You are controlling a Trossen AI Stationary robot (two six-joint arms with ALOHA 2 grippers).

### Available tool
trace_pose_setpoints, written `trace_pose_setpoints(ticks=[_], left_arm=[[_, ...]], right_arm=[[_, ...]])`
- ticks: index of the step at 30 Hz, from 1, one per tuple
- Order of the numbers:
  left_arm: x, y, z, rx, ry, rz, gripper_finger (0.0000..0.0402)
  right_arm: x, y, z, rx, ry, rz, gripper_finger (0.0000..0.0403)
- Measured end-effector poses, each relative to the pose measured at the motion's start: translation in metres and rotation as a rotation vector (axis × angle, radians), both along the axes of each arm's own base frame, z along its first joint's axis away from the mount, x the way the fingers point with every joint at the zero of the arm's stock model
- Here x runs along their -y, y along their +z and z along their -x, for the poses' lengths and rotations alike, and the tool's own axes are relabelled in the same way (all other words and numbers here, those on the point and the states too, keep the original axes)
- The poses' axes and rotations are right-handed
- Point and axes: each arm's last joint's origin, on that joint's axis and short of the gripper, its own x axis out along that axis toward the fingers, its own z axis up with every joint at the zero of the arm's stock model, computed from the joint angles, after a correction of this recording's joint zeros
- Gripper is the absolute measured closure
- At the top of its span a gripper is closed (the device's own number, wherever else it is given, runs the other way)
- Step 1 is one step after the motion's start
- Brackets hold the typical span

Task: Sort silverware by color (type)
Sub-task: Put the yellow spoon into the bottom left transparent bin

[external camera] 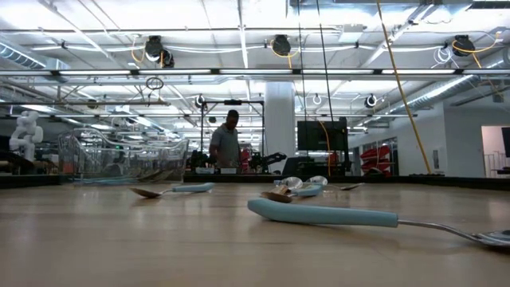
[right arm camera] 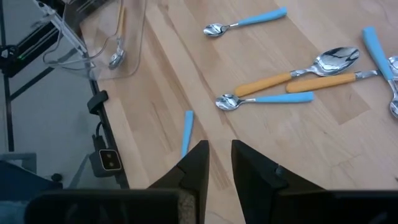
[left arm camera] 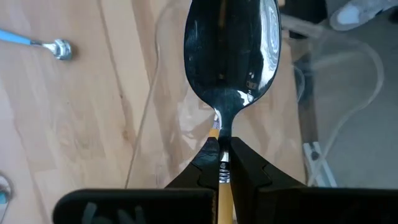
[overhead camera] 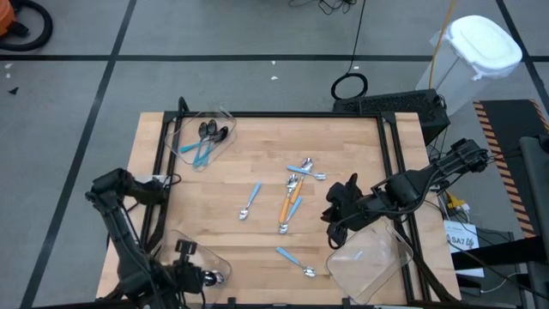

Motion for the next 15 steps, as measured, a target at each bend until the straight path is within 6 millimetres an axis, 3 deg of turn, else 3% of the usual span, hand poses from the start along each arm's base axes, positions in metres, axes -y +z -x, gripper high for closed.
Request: trace_pose_setpoints(ticks=[15], left_arm=[[0.003, -0.062, 0.01, -0.026, -0.075, -0.047, 0.0389]], right_arm=[[0.0, 0.0, 0.0, 0.001, -0.01, -0.013, 0.0337]])
